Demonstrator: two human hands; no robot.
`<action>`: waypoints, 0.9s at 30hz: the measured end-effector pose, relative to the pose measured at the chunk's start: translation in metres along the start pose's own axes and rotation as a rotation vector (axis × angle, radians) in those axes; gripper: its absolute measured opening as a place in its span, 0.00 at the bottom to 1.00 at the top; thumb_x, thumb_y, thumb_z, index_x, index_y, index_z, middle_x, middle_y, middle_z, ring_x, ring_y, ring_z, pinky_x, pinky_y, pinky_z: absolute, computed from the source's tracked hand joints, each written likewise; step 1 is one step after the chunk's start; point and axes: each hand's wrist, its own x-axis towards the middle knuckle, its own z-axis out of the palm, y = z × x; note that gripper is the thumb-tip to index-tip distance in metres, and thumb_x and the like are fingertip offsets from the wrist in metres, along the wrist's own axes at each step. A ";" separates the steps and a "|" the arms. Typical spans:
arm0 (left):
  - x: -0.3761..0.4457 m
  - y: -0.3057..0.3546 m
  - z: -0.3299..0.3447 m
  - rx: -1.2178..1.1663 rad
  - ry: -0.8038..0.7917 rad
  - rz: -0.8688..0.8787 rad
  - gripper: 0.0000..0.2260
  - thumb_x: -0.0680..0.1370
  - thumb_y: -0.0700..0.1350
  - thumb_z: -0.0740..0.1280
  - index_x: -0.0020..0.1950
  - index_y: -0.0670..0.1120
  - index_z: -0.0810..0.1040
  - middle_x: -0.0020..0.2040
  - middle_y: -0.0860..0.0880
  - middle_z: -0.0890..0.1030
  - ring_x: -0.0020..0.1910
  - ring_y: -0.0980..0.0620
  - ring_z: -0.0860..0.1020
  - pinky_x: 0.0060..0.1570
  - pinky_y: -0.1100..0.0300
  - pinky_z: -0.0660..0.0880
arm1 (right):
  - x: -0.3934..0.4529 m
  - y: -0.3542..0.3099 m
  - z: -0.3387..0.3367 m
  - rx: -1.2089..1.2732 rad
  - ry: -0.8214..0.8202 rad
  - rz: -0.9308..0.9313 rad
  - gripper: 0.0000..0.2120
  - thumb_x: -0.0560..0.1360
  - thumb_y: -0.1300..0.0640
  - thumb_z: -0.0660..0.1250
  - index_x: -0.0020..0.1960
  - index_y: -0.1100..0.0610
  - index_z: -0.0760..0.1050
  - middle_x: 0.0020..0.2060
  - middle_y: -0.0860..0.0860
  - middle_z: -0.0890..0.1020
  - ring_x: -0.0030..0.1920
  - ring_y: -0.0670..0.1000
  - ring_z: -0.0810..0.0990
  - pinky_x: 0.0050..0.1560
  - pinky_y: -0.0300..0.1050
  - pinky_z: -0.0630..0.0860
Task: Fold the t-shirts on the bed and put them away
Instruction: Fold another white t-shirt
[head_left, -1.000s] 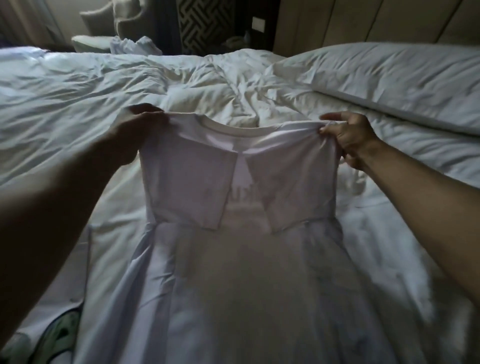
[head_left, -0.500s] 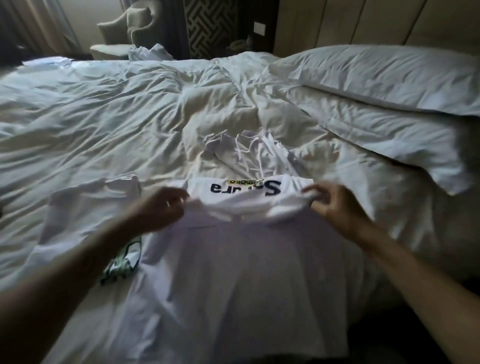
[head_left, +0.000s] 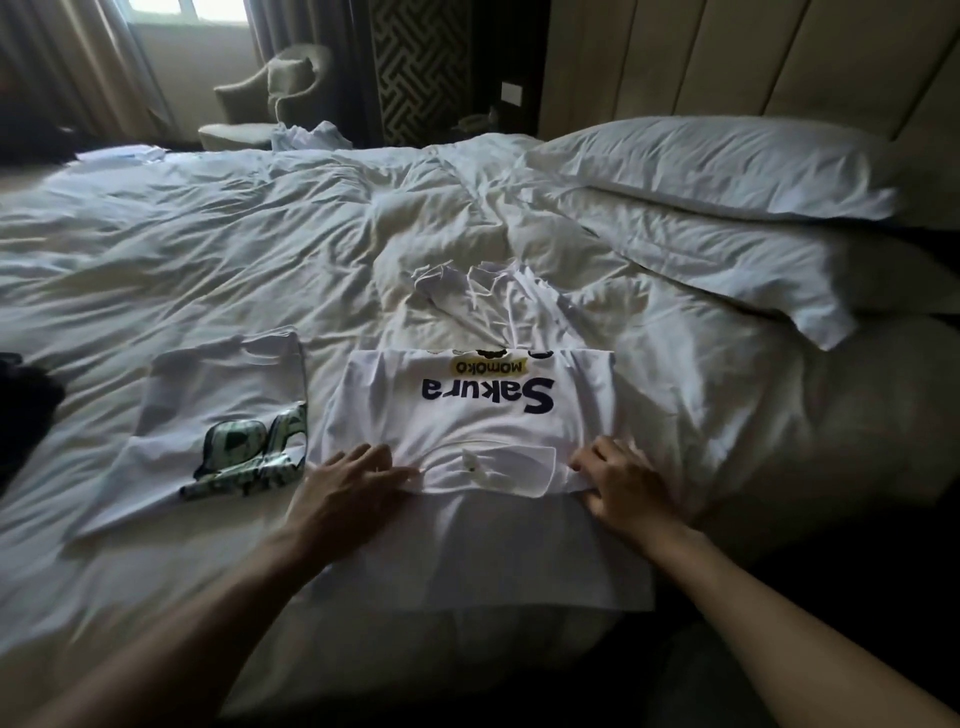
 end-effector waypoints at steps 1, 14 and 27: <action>-0.001 0.001 0.001 -0.046 0.047 0.025 0.12 0.77 0.55 0.61 0.55 0.57 0.81 0.41 0.53 0.76 0.39 0.48 0.79 0.33 0.57 0.76 | -0.003 -0.005 0.000 0.022 0.016 -0.009 0.15 0.59 0.63 0.74 0.44 0.53 0.77 0.40 0.53 0.77 0.42 0.60 0.81 0.39 0.52 0.78; -0.053 0.029 -0.006 0.066 0.074 0.327 0.09 0.77 0.49 0.63 0.54 0.51 0.78 0.42 0.52 0.76 0.38 0.51 0.77 0.37 0.58 0.78 | -0.058 -0.014 0.018 -0.176 -0.057 -0.123 0.13 0.56 0.54 0.69 0.39 0.54 0.70 0.37 0.53 0.75 0.37 0.58 0.77 0.35 0.49 0.76; -0.073 0.044 -0.017 -0.090 0.056 0.125 0.18 0.77 0.64 0.63 0.58 0.53 0.79 0.43 0.57 0.79 0.40 0.55 0.79 0.37 0.61 0.75 | -0.083 -0.023 0.023 -0.171 -0.045 -0.227 0.21 0.65 0.34 0.63 0.43 0.51 0.75 0.39 0.49 0.77 0.39 0.53 0.78 0.38 0.49 0.77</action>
